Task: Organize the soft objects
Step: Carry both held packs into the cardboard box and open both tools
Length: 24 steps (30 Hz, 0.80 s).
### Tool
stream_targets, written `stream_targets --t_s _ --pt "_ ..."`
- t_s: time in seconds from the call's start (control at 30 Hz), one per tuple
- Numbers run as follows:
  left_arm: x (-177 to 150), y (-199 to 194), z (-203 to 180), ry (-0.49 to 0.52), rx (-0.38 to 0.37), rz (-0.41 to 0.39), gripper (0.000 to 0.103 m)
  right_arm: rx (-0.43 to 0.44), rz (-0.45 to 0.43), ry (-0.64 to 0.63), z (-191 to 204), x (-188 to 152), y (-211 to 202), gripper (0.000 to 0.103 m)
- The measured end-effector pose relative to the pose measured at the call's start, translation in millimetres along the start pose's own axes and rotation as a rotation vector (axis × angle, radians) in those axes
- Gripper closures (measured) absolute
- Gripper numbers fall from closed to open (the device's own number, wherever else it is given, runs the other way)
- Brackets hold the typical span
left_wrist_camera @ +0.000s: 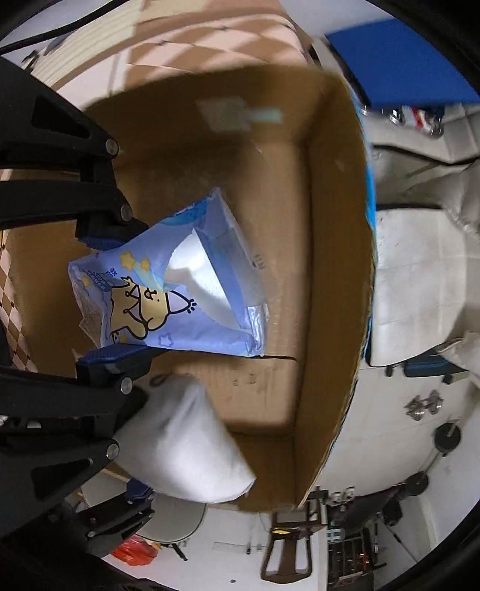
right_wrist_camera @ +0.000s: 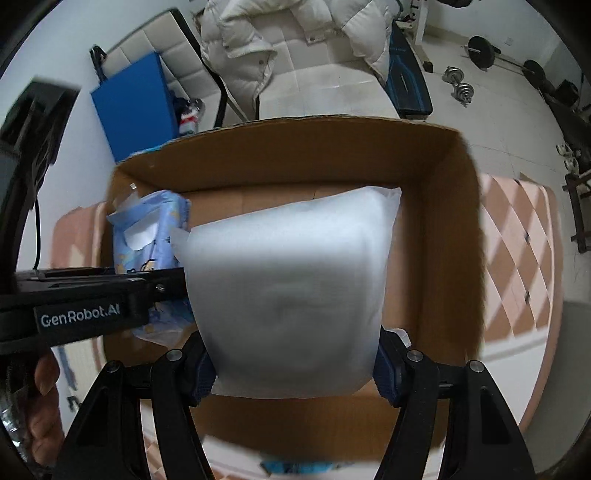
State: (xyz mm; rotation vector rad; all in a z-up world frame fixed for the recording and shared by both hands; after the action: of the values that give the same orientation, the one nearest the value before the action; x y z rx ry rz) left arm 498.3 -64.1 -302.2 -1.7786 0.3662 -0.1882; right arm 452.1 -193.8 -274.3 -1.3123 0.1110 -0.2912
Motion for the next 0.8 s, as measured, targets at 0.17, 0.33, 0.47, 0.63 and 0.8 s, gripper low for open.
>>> stream_targets --t_s 0.17,0.33,0.47,0.63,0.8 --pt "26.9 23.8 0.6 0.038 0.011 0.063 0.064 -0.058 0.037 -0.025 3.9 25.3 42.6 0.032" --pt "35.1 38.2 2.4 0.034 0.017 0.097 0.063 -0.082 0.059 -0.016 -0.1 43.3 67.7 0.032" --pt "34.4 46.2 2.3 0.026 0.023 0.112 0.057 -0.097 0.066 -0.007 -5.0 49.9 79.3 0.031" --pt "28.8 35.9 -1.7 0.021 0.048 0.080 0.027 -0.061 0.114 0.008 -11.2 50.8 87.6 0.021" --pt "14.5 7.3 -6.1 0.019 0.090 -0.002 0.004 -0.090 0.062 -0.023 -10.2 43.0 62.4 0.000"
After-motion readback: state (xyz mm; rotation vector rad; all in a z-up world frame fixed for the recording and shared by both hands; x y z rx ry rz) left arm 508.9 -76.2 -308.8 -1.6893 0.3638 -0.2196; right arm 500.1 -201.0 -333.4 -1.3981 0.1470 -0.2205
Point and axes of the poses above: each gripper's, at about its wrist camera, not at the fingertips, and y roughly the way its jaws point, z to its left, x to its top, the point moved 1 cm from there along y, roughly the way its jaws point, and after that the axes turned 14 degrees about y, right-handed, at the moved point
